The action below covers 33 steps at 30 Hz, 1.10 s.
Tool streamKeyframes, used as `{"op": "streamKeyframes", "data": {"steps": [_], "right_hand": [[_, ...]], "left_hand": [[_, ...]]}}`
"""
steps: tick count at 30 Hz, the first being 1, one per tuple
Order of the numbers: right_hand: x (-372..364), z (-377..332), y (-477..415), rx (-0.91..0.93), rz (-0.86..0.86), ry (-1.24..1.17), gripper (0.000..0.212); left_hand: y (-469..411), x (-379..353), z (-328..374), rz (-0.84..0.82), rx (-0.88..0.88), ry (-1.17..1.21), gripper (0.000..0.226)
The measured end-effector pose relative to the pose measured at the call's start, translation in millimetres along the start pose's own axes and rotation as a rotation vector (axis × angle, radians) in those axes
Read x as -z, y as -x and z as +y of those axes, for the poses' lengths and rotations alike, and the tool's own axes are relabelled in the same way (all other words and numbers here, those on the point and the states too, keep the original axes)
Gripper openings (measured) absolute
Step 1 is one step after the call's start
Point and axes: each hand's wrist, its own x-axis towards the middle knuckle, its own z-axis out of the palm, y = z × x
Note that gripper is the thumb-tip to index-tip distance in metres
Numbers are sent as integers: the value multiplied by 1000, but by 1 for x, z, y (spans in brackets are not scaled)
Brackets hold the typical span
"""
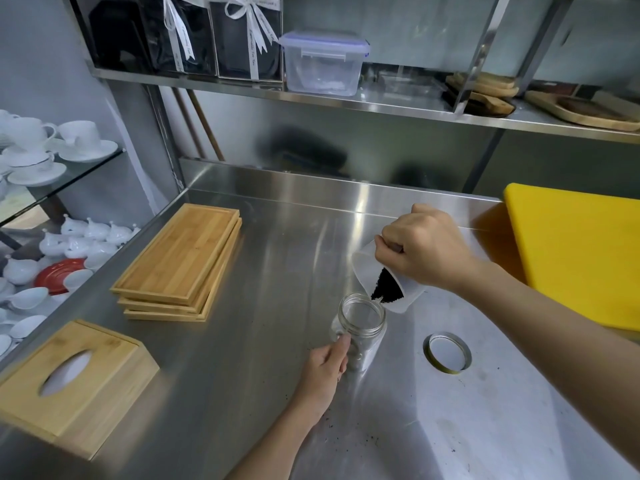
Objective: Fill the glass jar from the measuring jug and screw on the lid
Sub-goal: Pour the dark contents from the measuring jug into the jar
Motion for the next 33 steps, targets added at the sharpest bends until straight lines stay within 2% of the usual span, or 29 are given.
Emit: {"op": "streamKeyframes", "data": {"steps": [21,33], "right_hand": [[-3,-6,-4,99,-40,0,36],[-8,-8,-3,118,-50,-8,34]], "left_hand": [[-1,0,-4,4,-24,19,45],[0,0,-4,9,-5,10,51]]}}
